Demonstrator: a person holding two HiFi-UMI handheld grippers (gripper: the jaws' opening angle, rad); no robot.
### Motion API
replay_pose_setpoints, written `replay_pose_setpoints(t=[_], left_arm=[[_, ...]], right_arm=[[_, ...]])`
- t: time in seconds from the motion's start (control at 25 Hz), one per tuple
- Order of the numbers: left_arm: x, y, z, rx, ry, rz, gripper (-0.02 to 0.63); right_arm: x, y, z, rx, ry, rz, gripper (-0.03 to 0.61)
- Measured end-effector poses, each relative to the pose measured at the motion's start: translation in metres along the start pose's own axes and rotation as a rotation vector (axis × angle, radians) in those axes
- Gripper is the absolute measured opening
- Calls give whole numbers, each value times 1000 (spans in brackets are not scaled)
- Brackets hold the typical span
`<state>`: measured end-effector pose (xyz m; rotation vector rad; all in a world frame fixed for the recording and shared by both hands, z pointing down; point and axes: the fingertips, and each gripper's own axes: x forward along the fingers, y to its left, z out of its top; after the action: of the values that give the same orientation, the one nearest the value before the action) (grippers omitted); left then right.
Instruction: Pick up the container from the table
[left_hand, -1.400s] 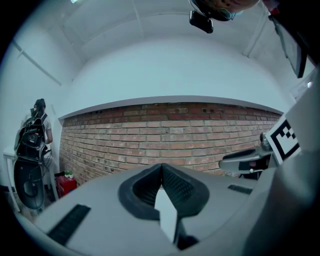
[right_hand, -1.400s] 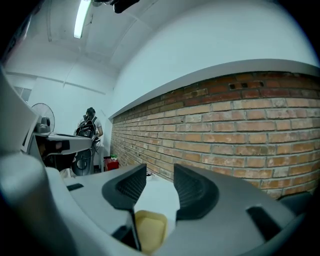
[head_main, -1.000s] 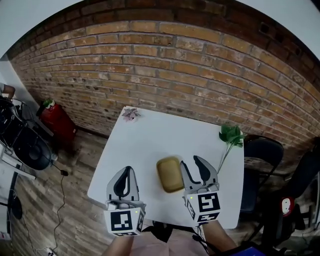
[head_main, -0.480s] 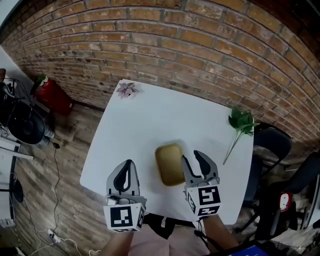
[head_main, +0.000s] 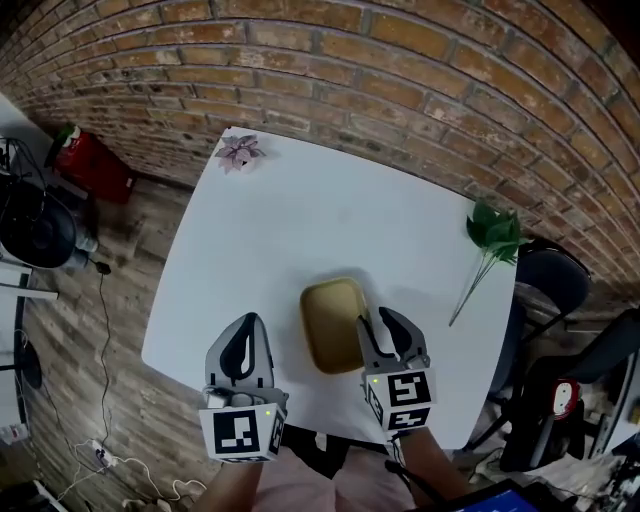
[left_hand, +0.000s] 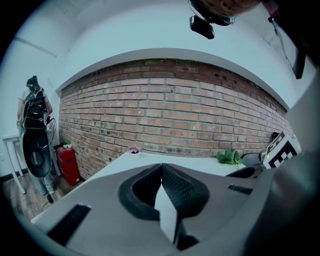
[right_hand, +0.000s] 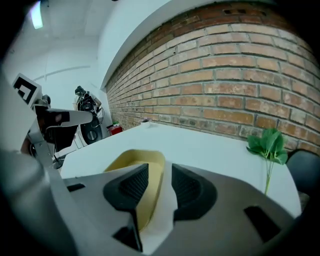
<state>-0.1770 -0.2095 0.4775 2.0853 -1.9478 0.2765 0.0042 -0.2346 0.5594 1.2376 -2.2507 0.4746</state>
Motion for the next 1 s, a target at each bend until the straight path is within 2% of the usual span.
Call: replay_pose_setpoints(t=[0.32,1.0], left_arm=[[9,-1,-14,-10,27,-4,9],[12,0,-18,-4,39,3,9]], right_arm=[[8,-1,-21,14,51,6,139],[14,1,-34,30,81,17,84]])
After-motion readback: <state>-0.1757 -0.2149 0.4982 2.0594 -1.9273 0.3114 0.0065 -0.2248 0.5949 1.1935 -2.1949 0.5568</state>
